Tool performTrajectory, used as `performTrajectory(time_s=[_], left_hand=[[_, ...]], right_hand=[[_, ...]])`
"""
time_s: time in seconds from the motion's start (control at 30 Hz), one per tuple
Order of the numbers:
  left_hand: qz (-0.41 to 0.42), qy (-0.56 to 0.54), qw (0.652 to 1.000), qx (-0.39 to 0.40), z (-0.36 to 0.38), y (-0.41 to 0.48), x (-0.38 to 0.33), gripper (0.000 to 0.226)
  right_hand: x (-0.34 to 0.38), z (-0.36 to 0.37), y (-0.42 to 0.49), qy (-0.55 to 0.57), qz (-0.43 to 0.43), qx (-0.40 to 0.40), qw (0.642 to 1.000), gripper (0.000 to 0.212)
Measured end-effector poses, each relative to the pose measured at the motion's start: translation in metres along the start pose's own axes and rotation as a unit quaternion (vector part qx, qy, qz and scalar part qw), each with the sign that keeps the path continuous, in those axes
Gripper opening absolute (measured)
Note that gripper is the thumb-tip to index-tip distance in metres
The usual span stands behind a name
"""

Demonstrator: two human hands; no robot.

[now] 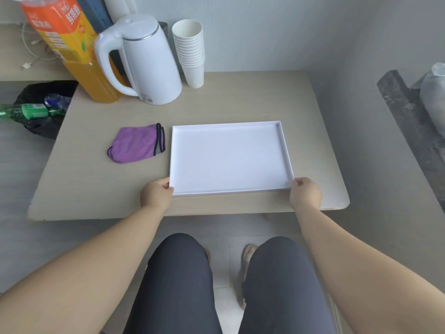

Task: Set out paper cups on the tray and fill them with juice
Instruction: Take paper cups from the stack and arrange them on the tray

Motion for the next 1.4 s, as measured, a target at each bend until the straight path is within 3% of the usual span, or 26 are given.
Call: performTrajectory(time_s=[0.33, 0.43, 0.53, 0.63, 0.77, 0.87, 1.07, 1.2, 1.4], left_hand=[[-0.014, 0.011, 0.999, 0.041, -0.013, 0.003, -0.012, 0.04], [0.009, 0.027, 0.999, 0.04, -0.028, 0.018, -0.032, 0.042], [0.071, 0.11, 0.991, 0.034, -0.044, 0.047, -0.06, 0.041], [0.095, 0.199, 0.975, 0.024, -0.054, 0.08, -0.087, 0.043], [0.098, 0.234, 0.967, 0.015, -0.052, 0.131, -0.109, 0.045], [0.066, 0.241, 0.968, 0.024, -0.045, 0.168, -0.108, 0.051], [-0.002, 0.246, 0.969, 0.031, -0.024, 0.203, -0.072, 0.06], [-0.001, 0.278, 0.961, -0.005, -0.01, 0.207, -0.059, 0.061], [-0.006, 0.292, 0.956, 0.012, -0.01, 0.21, -0.057, 0.063]], right_hand=[[0.016, -0.008, -0.003, -0.021, 0.019, 0.041, 0.999, 0.044], [0.046, -0.012, -0.003, -0.031, -0.022, -0.002, 0.999, 0.043], [0.094, -0.006, -0.001, -0.009, -0.091, -0.012, 0.996, 0.042], [0.147, 0.017, 0.005, 0.025, -0.133, 0.039, 0.99, 0.044], [0.213, 0.067, 0.019, 0.157, -0.084, 0.171, 0.969, 0.059], [0.256, 0.099, 0.03, 0.187, -0.09, 0.218, 0.954, 0.069], [0.31, 0.145, 0.061, 0.172, -0.134, 0.215, 0.952, 0.083], [0.335, 0.164, 0.075, 0.167, -0.166, 0.192, 0.953, 0.089], [0.365, 0.184, 0.082, 0.234, -0.202, 0.141, 0.941, 0.097]])
Point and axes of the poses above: each hand's wrist, its own y-axis towards the middle knuckle, its own z-axis out of the palm, x = y × z, the point moved 3 cm from there along y, towards the middle knuckle, and after that the axes turned 3 degrees about z, right-handed, at the moved point
